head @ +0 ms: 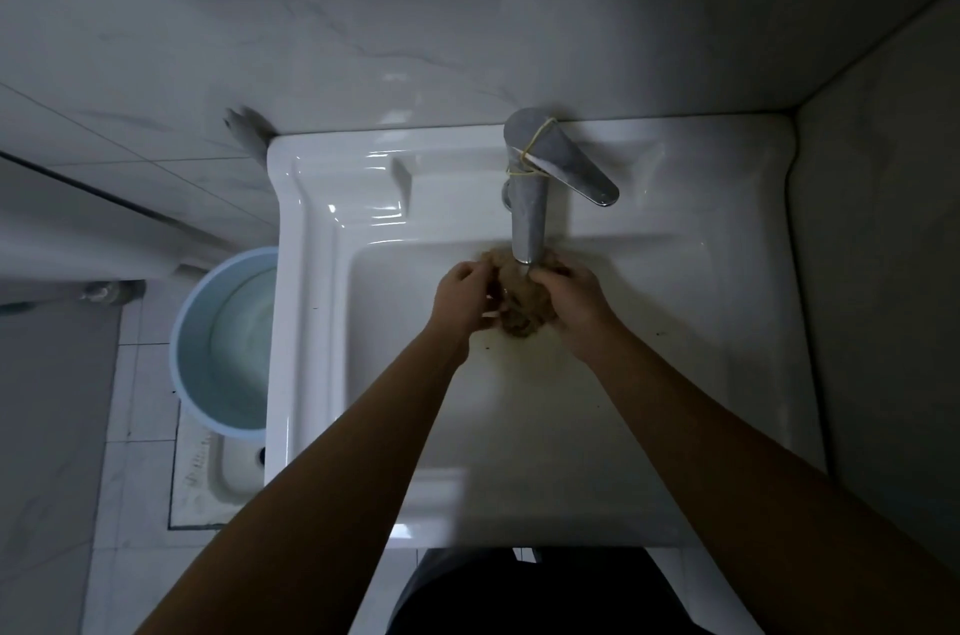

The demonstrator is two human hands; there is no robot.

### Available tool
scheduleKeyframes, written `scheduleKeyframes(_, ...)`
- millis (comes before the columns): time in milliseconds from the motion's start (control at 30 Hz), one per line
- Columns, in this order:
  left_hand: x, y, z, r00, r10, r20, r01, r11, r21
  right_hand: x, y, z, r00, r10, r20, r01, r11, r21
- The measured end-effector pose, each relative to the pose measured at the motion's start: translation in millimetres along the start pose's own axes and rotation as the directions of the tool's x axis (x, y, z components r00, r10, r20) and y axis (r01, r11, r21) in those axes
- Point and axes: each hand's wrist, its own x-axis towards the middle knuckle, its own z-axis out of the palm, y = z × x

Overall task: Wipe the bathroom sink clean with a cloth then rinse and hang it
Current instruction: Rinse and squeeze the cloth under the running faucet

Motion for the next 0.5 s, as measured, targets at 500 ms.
scheduleKeyframes(500, 5.6, 2.4, -0.5, 0.990, 0.078, 0.115, -0.056, 0.982, -0.178, -3.4, 0.8, -9.4, 0.976, 0.216, 0.030, -0.215, 0.976, -0.022)
